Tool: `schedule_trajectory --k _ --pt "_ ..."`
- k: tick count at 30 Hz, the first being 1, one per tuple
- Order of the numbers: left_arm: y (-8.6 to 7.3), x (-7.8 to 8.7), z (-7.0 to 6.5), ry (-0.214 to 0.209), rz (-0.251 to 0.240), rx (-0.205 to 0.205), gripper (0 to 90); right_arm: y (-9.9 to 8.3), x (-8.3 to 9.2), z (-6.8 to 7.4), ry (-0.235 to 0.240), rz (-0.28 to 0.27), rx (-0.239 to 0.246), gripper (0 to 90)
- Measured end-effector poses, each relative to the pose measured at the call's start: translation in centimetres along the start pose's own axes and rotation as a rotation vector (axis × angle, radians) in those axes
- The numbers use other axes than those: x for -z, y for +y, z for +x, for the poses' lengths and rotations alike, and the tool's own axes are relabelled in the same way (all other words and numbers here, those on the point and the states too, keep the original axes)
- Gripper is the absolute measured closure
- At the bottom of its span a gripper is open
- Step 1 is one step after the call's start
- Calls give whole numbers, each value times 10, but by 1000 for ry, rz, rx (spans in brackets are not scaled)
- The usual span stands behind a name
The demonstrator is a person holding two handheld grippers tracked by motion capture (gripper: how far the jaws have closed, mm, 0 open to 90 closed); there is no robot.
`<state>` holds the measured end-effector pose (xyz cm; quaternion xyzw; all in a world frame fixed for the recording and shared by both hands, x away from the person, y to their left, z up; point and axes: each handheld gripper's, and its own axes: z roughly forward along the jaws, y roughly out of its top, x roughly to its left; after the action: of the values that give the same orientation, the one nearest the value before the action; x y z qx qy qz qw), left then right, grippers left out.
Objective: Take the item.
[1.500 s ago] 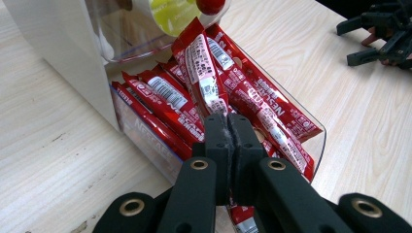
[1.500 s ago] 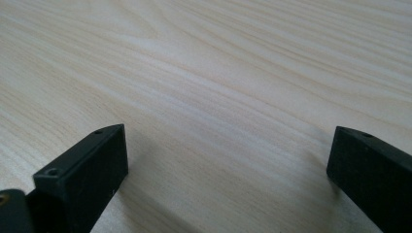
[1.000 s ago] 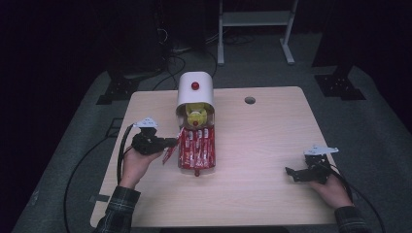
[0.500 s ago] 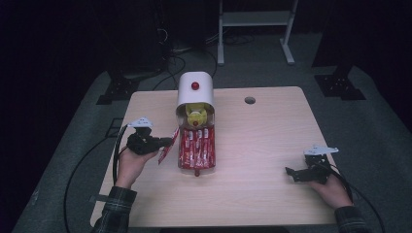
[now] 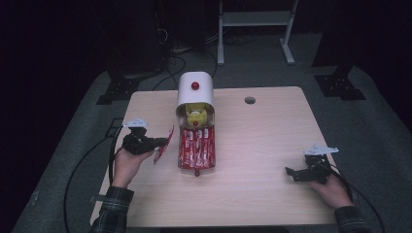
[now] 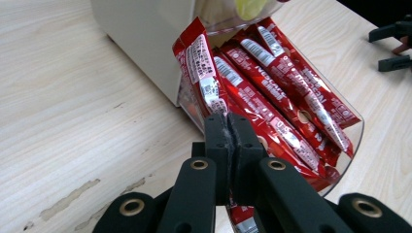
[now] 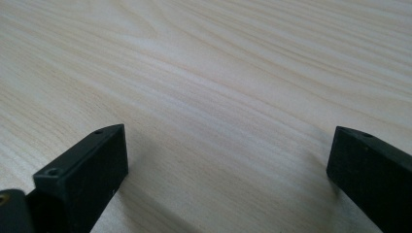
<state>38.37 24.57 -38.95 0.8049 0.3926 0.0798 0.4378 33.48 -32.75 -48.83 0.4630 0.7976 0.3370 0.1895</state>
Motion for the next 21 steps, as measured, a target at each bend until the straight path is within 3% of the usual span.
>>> schedule_trajectory --k 21 --pt "-6 -8 13 32 25 20 885 0 0 0 0 -1 0 4"
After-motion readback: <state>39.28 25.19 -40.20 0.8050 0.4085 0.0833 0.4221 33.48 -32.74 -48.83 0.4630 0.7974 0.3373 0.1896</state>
